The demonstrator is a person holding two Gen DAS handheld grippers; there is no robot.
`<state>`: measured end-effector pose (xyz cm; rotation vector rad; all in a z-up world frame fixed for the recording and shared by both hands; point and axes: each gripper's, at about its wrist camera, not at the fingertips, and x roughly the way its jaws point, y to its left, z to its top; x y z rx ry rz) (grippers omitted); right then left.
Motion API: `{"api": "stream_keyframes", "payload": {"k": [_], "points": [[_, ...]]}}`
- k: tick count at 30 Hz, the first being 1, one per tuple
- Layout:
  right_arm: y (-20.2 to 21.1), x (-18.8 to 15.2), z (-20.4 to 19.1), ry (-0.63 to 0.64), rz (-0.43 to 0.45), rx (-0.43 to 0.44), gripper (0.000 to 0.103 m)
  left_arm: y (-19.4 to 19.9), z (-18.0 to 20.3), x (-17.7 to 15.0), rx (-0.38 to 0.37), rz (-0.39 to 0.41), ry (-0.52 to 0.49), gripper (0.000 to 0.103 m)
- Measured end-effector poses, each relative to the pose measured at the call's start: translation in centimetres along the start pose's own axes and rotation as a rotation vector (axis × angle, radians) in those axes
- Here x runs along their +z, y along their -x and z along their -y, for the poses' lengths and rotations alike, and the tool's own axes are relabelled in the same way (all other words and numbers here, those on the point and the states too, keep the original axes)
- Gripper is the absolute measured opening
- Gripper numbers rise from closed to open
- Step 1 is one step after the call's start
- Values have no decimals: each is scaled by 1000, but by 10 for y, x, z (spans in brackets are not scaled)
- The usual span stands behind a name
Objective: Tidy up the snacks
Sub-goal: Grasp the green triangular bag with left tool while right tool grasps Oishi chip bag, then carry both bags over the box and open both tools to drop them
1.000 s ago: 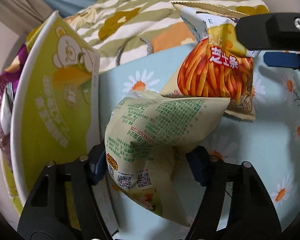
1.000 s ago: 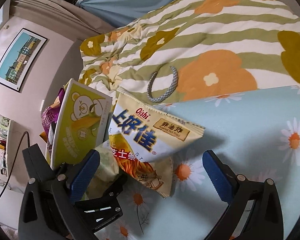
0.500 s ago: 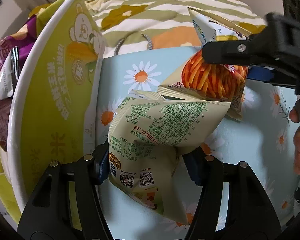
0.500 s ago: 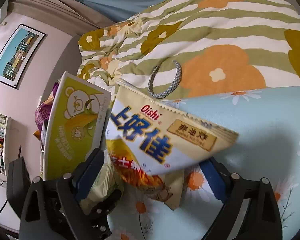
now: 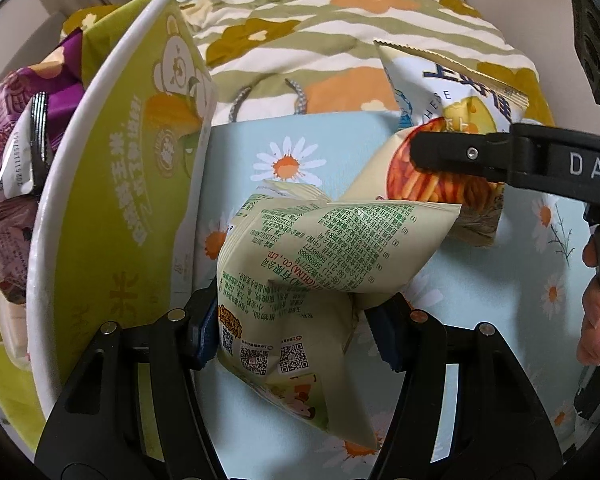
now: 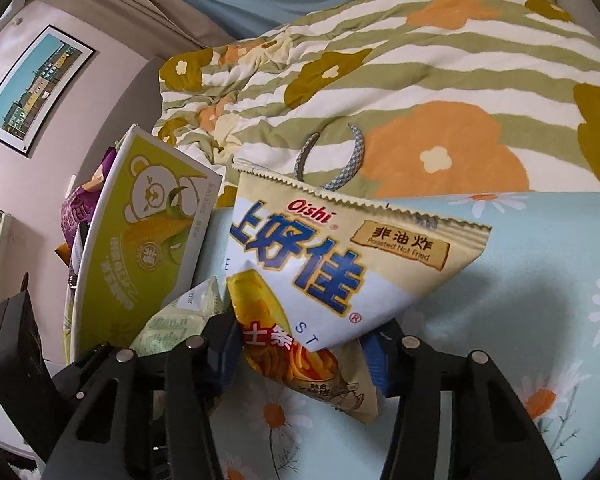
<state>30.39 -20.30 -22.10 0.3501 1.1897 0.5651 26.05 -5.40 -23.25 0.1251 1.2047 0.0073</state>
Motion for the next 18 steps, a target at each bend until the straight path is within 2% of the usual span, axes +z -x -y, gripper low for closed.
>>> {"api": "stream_keyframes", "payload": {"k": [9,18], "points": [[37,-8,-3,18,47,-46,47,30,5,4,-20,60,-3,61],[102,-5,-28,65,123,-100,46,108,-6,10,-61,185,22,61]]}}
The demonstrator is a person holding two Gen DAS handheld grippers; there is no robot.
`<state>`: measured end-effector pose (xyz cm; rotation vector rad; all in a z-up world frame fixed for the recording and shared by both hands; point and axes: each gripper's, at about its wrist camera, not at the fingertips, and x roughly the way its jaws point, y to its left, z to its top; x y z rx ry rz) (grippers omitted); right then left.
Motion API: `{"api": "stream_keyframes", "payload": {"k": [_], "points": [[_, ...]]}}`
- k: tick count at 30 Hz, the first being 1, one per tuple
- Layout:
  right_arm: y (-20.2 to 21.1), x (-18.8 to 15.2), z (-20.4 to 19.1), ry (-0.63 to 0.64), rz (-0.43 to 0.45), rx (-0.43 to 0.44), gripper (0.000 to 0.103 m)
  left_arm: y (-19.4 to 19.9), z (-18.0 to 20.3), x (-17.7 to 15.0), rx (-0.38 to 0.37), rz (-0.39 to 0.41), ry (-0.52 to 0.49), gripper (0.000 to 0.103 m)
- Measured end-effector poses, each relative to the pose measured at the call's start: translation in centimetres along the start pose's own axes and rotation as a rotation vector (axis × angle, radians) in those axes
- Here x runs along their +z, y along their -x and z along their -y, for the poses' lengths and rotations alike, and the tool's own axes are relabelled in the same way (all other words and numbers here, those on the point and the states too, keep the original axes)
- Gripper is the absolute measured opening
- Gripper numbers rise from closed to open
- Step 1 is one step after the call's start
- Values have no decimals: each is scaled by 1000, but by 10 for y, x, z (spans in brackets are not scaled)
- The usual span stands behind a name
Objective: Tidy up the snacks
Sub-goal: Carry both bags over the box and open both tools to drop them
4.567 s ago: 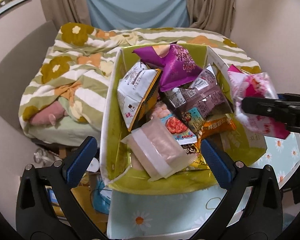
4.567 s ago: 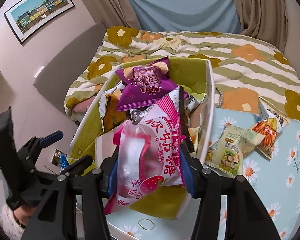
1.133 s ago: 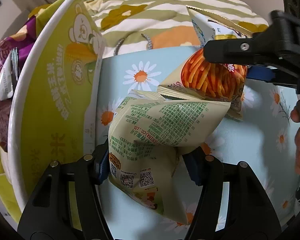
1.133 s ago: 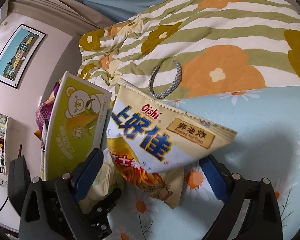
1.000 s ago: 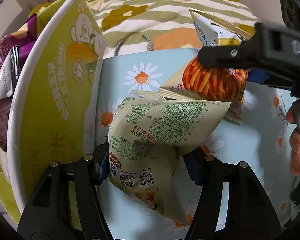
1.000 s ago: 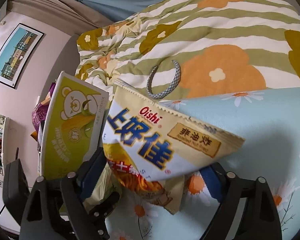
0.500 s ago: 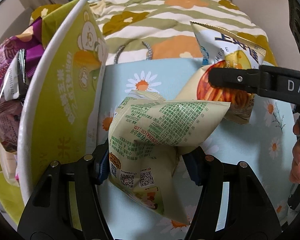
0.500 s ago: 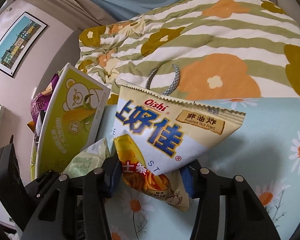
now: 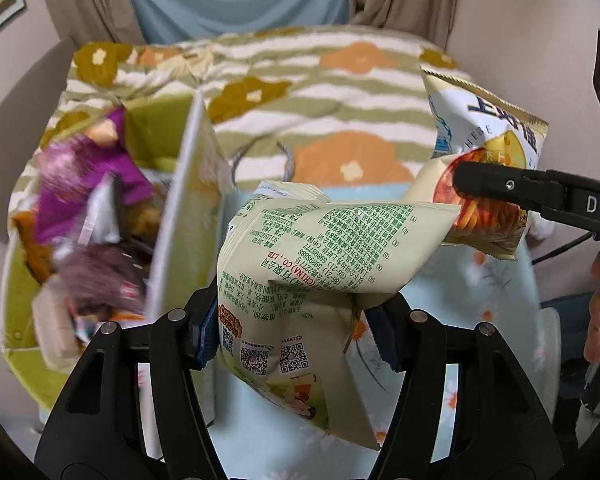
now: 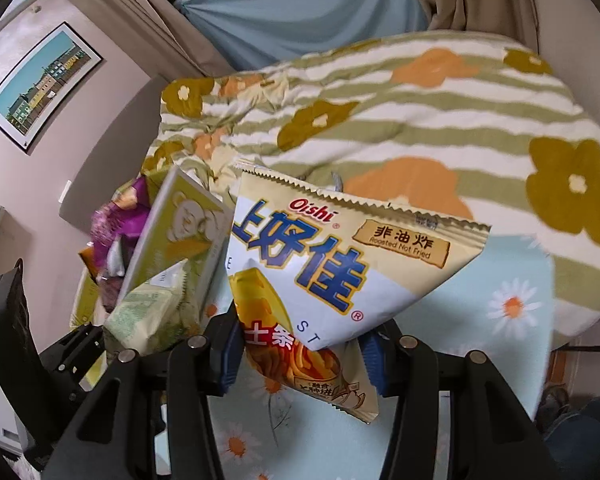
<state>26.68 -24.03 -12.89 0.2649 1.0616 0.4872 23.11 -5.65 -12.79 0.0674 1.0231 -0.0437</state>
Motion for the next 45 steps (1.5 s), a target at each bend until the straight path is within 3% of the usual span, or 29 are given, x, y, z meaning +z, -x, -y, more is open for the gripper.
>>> {"api": "stream_keyframes", "payload": {"k": [5,11,18,22,25,33,39,45], "points": [[42,7,-36,60,64,-11,46,65,-33,8,2,113,31,61],[58,-1,-104,104,122,6,46,104,-101,4,44,166,44,61],[33,-23,-178,86,118,38,46,93,-197,-20,74,125,45,61],[10,-37,-213,67,109,34,46,77,-232,-31,70,92,12,63],[-1,-46,-226,39,105,21,46,69,-244,-38,32,96,-11,102],[-3,-68,-234,-14,92,-44,46,80,-256,-60,-51,100,-38,103],[3,-62,-250,46,85,-60,46,102,-265,-73,-34,126,-11,103],[-2,-35,-266,83,103,-45,47,109,-277,-72,1,143,-7,103]]}}
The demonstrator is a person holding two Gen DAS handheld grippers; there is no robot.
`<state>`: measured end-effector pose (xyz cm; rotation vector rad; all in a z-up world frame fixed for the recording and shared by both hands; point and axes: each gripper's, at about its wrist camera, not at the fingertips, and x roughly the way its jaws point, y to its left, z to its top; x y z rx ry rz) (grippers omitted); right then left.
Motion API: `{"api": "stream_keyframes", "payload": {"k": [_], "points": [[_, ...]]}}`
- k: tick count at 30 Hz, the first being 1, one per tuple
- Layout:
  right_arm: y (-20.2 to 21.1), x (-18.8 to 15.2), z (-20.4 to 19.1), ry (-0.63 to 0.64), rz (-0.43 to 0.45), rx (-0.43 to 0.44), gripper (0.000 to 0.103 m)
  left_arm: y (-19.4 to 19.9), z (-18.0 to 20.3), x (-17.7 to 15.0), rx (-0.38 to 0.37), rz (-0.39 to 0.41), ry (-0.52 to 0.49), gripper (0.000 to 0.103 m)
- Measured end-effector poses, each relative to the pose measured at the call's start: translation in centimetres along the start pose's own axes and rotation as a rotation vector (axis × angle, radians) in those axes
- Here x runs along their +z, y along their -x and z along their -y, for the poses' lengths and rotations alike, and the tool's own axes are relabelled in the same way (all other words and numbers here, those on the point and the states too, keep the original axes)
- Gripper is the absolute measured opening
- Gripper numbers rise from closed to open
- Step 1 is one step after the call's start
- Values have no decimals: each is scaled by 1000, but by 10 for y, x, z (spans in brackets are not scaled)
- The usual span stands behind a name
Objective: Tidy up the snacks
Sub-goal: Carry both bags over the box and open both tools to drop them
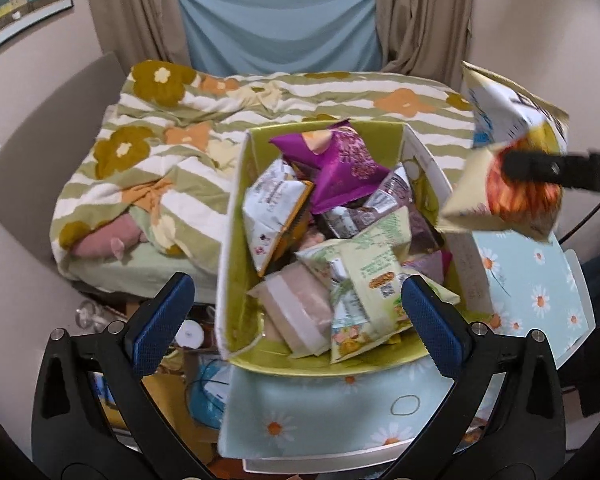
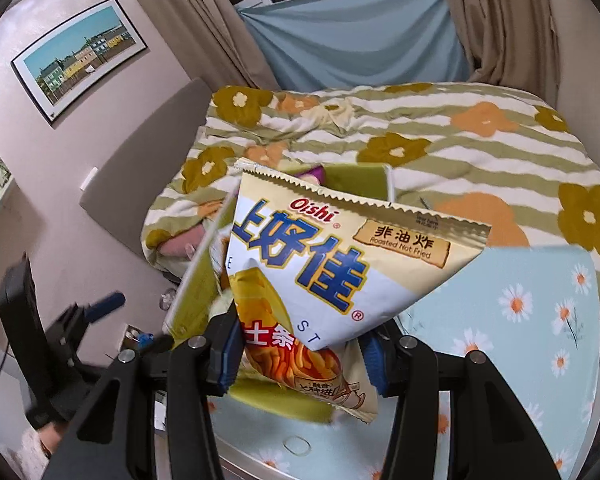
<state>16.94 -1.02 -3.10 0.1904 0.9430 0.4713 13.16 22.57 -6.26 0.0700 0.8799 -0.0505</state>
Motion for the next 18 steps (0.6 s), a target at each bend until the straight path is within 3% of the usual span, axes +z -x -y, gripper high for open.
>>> {"api": "stream_keyframes", "payload": {"k": [8,9,10,11,12,18], "points": [[-47,31,-26,-3,-41,49,50,-11,-15,6,14,-9,-1,103],[-53,33,-28,-8,-46,53,54,-13,-15,6,13,-13,-2,103],[-60,33,-30,-16,-50,58,72,-14,-15,6,13,-17,-3,103],[-62,32,-30,-24,-46,58,97,-16,-15,5,12,-19,-5,103],[-62,30,-31,-35,-28,53,103,-16,-15,5,12,-20,-6,103],[-41,12,-29,-12,57,-35,103,-11,-6,-3,11,-18,8,103]]}}
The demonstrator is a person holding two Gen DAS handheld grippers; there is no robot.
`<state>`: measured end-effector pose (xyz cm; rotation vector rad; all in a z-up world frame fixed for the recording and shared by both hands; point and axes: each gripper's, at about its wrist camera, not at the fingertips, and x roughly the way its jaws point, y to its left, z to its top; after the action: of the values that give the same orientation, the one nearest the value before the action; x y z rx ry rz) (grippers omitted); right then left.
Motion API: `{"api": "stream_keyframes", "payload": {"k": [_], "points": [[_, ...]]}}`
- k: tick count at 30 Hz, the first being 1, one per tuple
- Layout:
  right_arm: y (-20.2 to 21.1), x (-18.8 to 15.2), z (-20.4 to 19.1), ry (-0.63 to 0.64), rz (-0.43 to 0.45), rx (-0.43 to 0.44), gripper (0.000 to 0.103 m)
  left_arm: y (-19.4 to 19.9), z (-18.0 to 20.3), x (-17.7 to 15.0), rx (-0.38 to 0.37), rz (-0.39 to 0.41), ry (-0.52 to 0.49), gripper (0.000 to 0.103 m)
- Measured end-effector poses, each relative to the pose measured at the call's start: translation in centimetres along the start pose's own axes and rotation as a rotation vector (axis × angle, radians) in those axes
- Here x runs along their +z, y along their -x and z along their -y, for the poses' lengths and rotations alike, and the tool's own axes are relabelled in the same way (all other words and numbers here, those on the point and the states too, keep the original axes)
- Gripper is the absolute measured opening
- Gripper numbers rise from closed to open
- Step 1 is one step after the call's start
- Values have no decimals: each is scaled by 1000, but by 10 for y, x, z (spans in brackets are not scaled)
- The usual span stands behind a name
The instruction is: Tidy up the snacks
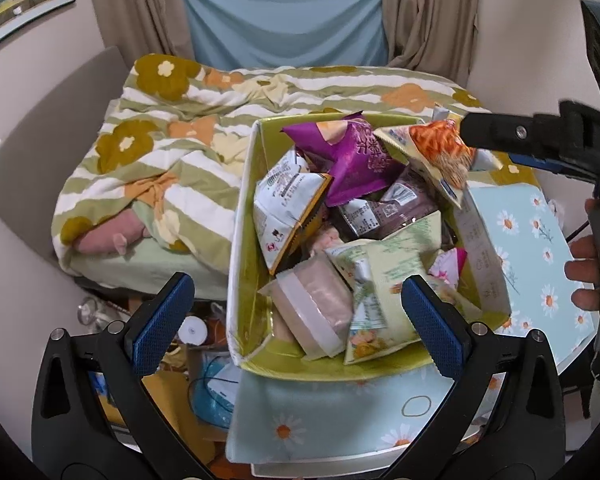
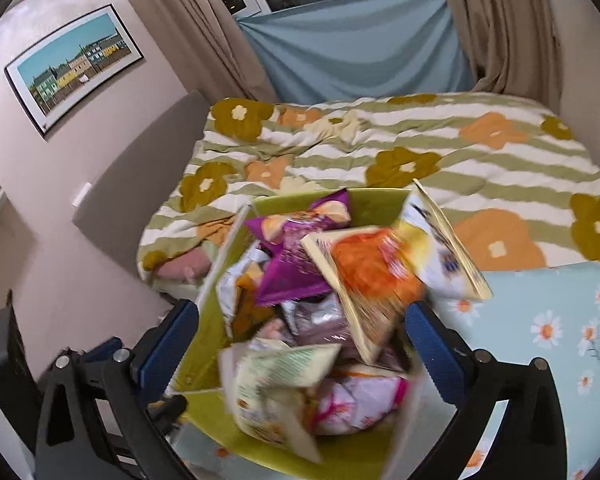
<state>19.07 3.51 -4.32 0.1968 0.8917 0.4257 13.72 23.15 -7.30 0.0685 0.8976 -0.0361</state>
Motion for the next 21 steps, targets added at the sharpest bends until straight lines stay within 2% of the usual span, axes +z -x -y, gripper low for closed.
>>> {"api": "stream_keyframes", "payload": {"k": [6,11,16,21], "points": [[19,-7,15,-23,10,29,103,19,11,-5,10,29,17,103],[55,-16,17,-11,47,22,103,45,30,-4,23,64,7,103],[114,-32,21,7,105,-60,103,83,54,-7,11,115,13,103],[173,-54,21,44,170,-179,103,120,76,-14,8,174,26,103]]}}
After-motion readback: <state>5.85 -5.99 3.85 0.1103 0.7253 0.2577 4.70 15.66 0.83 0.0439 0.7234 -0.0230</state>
